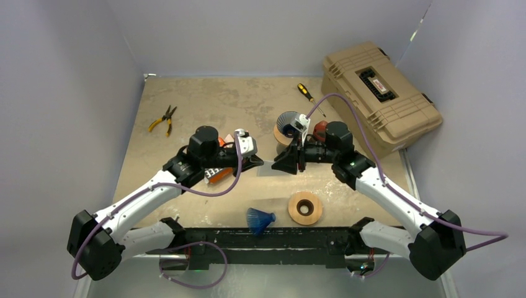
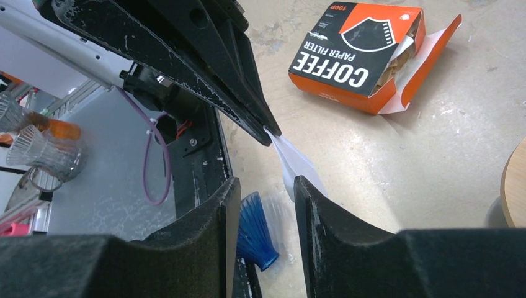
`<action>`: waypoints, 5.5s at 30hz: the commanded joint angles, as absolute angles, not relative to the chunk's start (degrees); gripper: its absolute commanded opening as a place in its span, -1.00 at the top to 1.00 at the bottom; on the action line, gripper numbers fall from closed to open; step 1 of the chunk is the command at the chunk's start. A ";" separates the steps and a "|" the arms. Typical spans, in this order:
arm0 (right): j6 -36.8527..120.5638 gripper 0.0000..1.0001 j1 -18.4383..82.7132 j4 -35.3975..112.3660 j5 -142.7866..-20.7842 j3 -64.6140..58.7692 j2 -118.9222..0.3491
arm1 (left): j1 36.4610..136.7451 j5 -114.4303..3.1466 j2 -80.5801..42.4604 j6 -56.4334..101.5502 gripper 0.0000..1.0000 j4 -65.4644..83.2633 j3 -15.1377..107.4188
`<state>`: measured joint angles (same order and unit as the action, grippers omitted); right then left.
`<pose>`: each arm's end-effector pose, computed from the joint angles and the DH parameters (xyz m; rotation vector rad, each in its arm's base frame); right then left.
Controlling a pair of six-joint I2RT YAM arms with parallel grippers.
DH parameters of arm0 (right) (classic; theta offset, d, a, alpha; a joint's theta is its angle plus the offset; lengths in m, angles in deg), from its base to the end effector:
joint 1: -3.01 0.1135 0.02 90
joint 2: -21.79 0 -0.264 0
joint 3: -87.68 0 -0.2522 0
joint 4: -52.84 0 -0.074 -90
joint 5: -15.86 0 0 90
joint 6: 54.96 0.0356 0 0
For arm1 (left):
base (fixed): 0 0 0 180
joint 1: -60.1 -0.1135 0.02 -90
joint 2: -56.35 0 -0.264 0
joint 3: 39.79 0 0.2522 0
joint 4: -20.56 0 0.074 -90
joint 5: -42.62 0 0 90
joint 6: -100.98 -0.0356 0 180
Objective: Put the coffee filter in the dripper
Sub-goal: Place the coffee filter in the coffee dripper.
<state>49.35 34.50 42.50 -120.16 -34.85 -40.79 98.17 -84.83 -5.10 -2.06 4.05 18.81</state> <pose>0.1953 0.1497 0.2991 -0.8720 1.7487 1.2781 0.1773 -0.1664 0.2990 1.2230 1.5070 -0.9142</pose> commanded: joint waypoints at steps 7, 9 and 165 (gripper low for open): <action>47.96 0.39 34.72 42.16 -119.67 -34.52 -41.05 | 98.56 -86.67 -2.29 -2.73 1.00 4.51 20.43; 47.96 0.54 34.74 42.30 -119.76 -34.52 -40.97 | 98.58 -86.67 -2.19 -2.65 1.00 4.51 20.30; 52.09 -0.82 35.57 41.26 -107.07 -38.54 -35.17 | 98.61 -83.22 14.43 -22.33 1.00 3.33 13.55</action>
